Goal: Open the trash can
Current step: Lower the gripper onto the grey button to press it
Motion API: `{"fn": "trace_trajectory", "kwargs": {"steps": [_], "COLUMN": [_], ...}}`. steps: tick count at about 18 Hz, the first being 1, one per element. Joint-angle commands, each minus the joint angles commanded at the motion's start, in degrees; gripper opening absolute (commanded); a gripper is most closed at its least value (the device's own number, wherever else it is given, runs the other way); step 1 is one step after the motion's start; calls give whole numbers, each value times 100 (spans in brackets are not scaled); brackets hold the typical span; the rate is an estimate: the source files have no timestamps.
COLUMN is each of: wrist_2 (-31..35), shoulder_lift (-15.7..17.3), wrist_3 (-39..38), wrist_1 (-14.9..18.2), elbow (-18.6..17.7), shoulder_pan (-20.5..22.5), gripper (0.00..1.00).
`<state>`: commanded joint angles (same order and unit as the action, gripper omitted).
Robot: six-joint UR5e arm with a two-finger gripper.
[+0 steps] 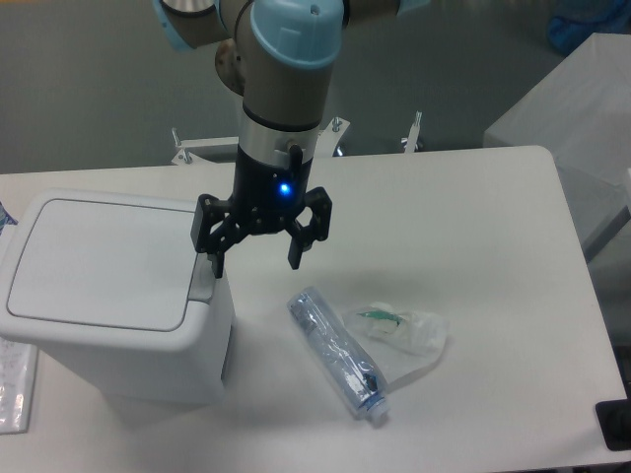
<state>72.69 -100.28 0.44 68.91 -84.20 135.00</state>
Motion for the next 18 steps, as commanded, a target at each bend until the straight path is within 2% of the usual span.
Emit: {"fn": "trace_trajectory", "kwargs": {"steps": [18], "wrist_2": [18], "shoulder_lift": [9], "wrist_3": [-9], "wrist_1": [0], "elbow": [-105], "shoulder_pan": [0], "gripper": [100]}}
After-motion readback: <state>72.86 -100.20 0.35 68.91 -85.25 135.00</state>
